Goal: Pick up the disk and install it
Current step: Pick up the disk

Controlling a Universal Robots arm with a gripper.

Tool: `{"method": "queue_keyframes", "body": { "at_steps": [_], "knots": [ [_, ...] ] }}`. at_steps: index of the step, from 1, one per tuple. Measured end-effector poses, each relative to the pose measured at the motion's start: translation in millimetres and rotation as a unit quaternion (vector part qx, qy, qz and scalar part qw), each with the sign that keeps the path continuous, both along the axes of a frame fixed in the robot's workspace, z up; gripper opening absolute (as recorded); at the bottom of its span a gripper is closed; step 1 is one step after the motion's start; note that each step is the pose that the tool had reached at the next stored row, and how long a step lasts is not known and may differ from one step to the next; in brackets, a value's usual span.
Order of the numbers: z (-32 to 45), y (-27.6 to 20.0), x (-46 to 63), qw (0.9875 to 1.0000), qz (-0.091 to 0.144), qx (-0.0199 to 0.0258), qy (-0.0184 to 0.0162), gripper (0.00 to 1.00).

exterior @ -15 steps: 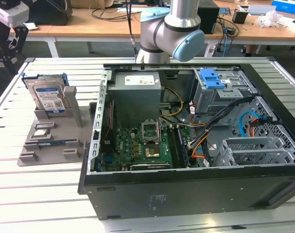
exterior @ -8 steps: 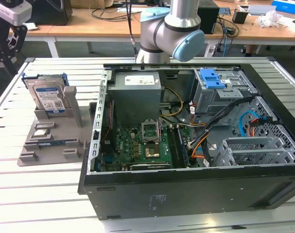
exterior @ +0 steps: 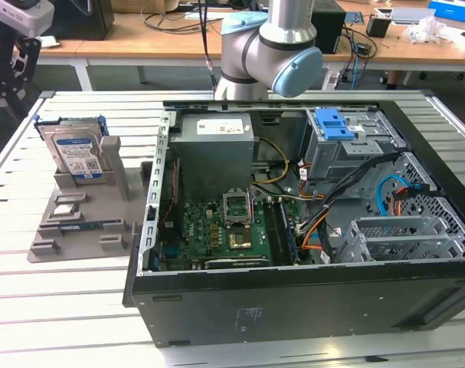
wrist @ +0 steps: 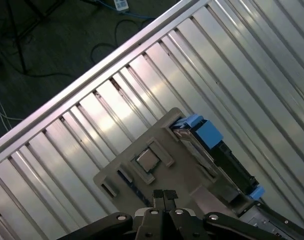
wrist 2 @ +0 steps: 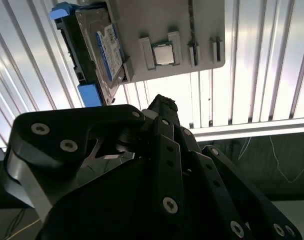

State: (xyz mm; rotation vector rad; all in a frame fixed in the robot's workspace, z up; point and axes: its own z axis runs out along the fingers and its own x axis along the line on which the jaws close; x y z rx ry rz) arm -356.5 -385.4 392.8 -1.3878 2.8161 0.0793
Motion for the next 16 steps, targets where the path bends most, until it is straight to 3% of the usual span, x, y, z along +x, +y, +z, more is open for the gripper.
{"method": "queue_keyframes", "body": {
  "at_steps": [4,10,16],
  "knots": [
    [0.0,0.0,0.0,0.9995,0.031,0.0000,0.0000,0.10],
    [0.0,0.0,0.0,0.9967,0.081,0.0000,0.0001,0.10],
    [0.0,0.0,0.0,0.9900,0.141,0.0000,0.0000,0.10]
  ]
}}
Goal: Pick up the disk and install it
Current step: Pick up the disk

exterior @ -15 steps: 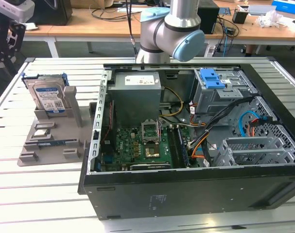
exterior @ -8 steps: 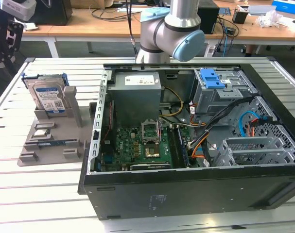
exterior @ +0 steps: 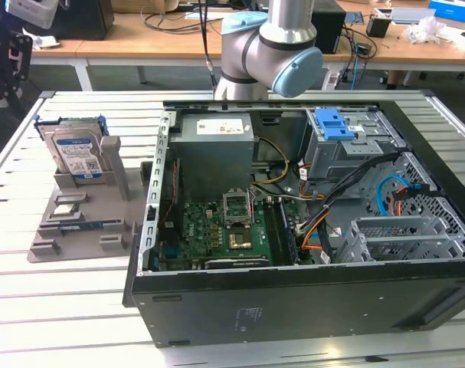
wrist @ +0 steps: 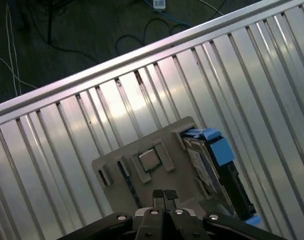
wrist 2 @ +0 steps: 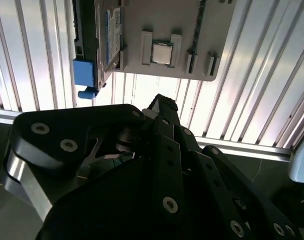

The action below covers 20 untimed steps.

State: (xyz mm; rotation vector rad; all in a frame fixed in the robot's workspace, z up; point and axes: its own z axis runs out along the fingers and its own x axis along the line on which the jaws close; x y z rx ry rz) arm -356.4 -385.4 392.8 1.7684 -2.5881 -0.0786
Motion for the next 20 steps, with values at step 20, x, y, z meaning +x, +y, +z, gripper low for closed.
{"method": "queue_keyframes", "body": {
  "at_steps": [20],
  "knots": [
    [0.0,0.0,0.0,0.9920,0.126,0.0000,0.0000,0.10]
  ]
}}
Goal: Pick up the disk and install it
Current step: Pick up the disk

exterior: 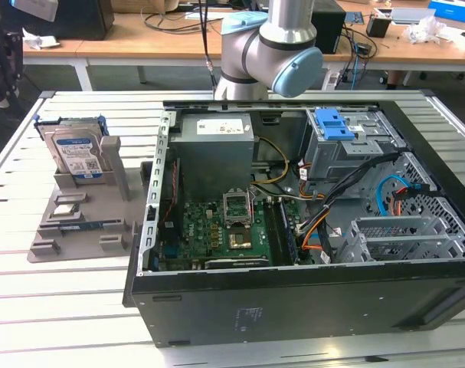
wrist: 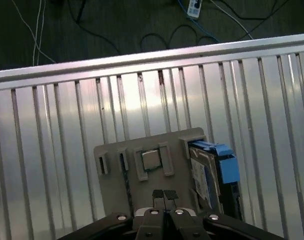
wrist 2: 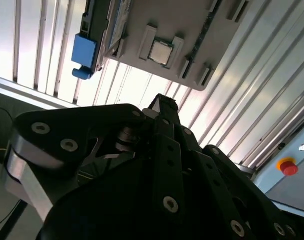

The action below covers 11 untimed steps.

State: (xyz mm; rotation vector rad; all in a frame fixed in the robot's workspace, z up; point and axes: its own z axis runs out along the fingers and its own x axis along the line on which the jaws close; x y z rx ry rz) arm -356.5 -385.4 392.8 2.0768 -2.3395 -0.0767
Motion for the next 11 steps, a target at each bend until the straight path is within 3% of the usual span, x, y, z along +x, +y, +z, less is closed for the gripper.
{"method": "queue_keyframes", "body": {
  "at_steps": [5,8,11],
  "knots": [
    [0.0,0.0,0.0,0.9989,0.047,0.0000,0.0000,0.10],
    [0.0,0.0,0.0,0.9974,0.072,0.0000,0.0000,0.10],
    [0.0,0.0,0.0,0.9973,0.074,0.0000,0.0000,0.10]
  ]
}}
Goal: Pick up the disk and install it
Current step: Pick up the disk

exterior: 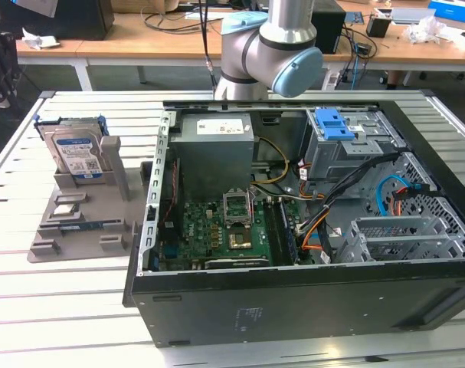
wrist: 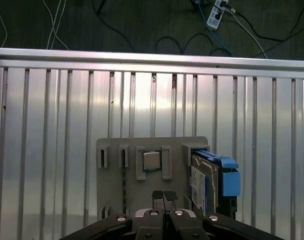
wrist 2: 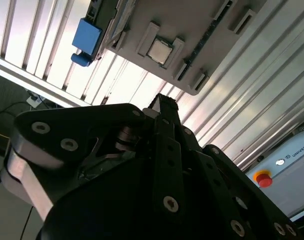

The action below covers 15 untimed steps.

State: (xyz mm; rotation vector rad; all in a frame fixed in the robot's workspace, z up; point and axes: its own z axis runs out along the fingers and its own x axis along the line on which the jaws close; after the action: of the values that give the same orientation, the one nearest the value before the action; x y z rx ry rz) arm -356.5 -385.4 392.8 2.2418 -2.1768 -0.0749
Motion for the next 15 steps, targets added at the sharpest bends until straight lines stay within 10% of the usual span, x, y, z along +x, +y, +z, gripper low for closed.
{"method": "queue_keyframes", "body": {
  "at_steps": [5,9,15],
  "knots": [
    [0.0,0.0,0.0,1.0000,0.000,0.0000,0.0000,0.16],
    [0.0,0.0,0.0,1.0000,0.000,0.0000,0.0000,0.42],
    [-0.3,3.5,0.0,1.0000,0.000,0.0000,0.0000,0.42]
  ]
}}
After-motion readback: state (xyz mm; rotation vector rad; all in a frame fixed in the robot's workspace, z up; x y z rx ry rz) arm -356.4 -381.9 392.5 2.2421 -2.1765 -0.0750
